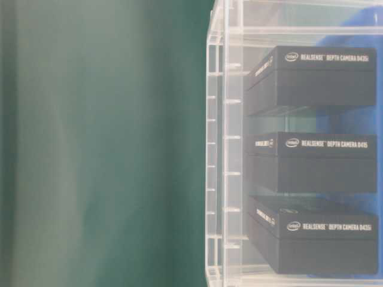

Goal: Take the box out of the case with the left arm.
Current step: 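Raise the left gripper and swing it toward the clear case, then lower the open left gripper over the middle black box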

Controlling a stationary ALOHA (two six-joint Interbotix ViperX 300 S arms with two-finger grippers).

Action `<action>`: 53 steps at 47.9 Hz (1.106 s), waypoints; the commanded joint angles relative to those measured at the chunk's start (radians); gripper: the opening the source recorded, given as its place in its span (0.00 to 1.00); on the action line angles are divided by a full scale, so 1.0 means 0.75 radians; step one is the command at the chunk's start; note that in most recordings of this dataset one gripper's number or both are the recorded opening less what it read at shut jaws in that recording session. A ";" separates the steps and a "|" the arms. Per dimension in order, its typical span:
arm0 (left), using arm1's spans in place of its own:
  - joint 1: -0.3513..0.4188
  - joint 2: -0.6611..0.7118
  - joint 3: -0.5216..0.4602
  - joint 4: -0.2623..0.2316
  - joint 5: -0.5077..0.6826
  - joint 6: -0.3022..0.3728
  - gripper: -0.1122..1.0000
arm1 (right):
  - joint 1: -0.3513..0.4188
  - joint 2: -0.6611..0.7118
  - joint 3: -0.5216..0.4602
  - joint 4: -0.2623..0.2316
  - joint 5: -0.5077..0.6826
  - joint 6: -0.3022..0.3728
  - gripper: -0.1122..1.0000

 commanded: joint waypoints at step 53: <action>-0.164 0.808 -0.818 0.006 0.018 -0.070 0.97 | -0.002 0.004 -0.033 0.002 0.074 0.006 0.16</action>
